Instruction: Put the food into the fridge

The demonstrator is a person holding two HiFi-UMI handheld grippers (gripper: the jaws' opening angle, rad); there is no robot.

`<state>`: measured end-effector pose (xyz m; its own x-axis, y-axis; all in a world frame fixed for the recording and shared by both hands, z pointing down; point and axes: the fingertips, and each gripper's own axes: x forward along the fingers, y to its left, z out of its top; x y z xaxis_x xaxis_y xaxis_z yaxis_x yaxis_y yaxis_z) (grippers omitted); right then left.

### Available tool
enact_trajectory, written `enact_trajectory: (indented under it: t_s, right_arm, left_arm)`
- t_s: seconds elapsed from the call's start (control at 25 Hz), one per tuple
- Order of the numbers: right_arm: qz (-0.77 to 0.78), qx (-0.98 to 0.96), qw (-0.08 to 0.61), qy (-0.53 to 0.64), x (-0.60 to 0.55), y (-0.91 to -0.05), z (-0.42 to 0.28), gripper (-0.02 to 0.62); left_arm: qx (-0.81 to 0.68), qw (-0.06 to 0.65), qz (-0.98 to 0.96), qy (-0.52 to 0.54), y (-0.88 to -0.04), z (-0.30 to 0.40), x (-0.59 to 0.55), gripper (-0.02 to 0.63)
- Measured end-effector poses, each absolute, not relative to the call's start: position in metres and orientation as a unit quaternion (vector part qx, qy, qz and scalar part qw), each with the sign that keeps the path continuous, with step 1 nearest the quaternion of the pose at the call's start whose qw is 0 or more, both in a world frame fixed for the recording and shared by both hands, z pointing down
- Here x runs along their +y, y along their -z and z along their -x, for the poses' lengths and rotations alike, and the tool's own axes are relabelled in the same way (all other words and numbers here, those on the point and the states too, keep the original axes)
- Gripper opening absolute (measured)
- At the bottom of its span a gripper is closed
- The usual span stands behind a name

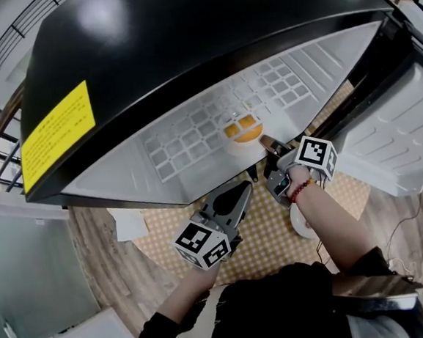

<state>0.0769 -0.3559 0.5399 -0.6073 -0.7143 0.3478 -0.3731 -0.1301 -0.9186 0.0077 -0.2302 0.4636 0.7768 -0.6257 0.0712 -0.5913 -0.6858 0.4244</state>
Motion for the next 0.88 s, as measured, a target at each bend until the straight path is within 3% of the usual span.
enact_trajectory:
  t_s: [0.88]
  right_arm:
    - [0.510,0.705,0.053,0.490,-0.370,-0.533,-0.069,0.040]
  left_arm:
    - [-0.330,0.215,-0.918,0.042,-0.467,-0.004,-0.224,0.012]
